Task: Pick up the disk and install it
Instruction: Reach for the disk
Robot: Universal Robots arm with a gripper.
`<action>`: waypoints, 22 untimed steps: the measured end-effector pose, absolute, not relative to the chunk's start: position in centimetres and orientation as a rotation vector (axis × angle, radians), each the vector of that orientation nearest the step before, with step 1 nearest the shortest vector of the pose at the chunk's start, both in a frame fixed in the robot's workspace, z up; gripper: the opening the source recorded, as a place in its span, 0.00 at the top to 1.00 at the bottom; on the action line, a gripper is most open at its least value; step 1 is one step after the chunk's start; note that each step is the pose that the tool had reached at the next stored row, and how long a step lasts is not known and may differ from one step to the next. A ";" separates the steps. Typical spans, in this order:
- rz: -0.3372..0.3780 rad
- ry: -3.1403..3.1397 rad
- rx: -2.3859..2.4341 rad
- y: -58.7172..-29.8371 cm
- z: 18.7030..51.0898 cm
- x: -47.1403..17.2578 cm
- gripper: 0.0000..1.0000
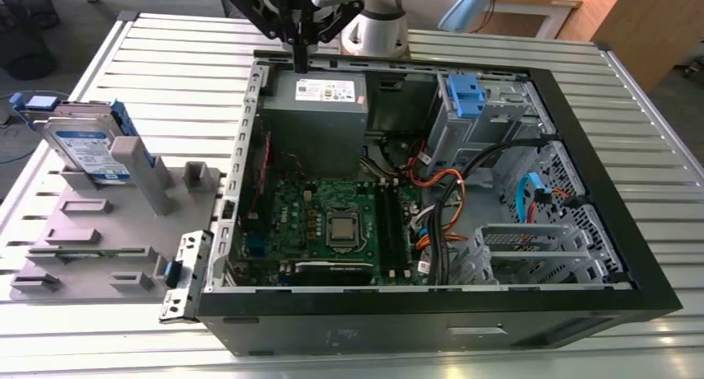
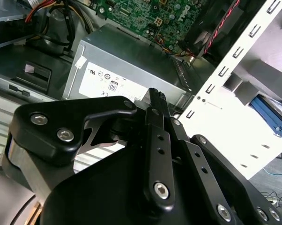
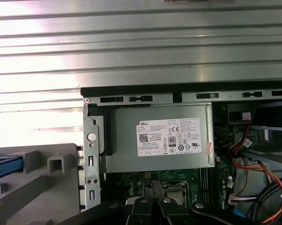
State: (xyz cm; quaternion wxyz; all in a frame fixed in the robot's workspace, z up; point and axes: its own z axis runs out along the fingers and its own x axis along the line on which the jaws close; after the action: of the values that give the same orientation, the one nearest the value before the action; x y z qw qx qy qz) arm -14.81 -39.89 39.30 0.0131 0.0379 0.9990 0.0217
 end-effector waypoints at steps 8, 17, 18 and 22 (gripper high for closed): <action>0.068 3.112 0.118 -39.9 39.3 -15.8 0.89; 0.068 3.112 0.118 -39.9 39.3 -16.5 0.89; 0.068 3.112 0.118 -39.9 39.3 -16.6 0.89; 0.068 3.112 0.118 -39.9 39.3 -16.8 0.89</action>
State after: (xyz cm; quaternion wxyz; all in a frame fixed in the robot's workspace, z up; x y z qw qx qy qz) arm -16.78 -39.89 39.29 0.0131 0.0379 0.9990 0.0217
